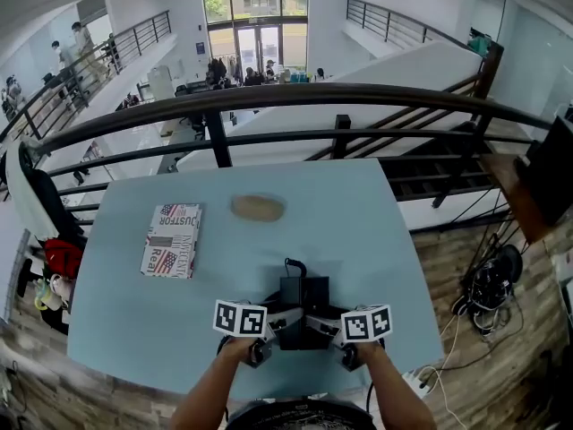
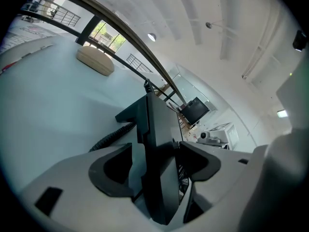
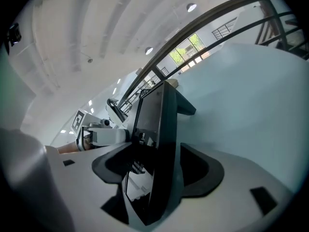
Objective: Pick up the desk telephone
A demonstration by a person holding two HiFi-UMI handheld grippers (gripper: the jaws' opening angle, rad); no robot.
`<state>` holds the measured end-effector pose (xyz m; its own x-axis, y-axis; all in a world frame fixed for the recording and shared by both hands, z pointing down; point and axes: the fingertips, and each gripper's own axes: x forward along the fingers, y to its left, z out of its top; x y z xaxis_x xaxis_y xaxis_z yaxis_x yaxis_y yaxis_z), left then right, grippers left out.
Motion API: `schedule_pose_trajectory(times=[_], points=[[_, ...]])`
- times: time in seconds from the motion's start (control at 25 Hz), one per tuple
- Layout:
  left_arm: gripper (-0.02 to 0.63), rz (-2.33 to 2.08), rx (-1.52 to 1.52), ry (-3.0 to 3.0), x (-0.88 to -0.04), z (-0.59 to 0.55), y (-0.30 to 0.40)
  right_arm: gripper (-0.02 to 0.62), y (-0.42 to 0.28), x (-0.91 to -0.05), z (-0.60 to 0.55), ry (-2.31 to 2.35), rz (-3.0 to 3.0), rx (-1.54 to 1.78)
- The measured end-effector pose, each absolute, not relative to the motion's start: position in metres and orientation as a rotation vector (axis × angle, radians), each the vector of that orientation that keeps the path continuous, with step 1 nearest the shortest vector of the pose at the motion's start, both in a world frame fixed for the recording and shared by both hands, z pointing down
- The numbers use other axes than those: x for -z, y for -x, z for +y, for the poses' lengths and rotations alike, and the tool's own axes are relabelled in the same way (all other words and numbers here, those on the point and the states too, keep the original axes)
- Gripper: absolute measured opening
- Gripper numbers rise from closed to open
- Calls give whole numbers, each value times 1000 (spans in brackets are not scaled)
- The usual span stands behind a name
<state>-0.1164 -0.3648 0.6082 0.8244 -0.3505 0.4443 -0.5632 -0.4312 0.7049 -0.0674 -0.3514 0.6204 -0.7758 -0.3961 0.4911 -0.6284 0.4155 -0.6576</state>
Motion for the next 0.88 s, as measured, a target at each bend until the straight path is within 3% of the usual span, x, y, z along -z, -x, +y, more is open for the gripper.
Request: schedule_pose_trajectory(times=[0.08, 0.16, 0.6, 0.64, 0.88], points=[[301, -665, -271, -2070, -606, -366, 116, 295, 72, -619, -353, -877, -2424, -1292], [240, -668, -263, -2076, -605, -366, 116, 293, 74, -618, -352, -868, -2427, -1291], [209, -688, -196, -2030, -601, -364, 117, 272, 72, -615, -352, -897, -2423, -1326], [167, -693, -186, -2034, -598, -364, 116, 262, 71, -612, -353, -908, -2428, -1332], [163, -727, -173, -2061, -590, -365, 116, 236, 68, -605, -355, -923, -2450, -1334]])
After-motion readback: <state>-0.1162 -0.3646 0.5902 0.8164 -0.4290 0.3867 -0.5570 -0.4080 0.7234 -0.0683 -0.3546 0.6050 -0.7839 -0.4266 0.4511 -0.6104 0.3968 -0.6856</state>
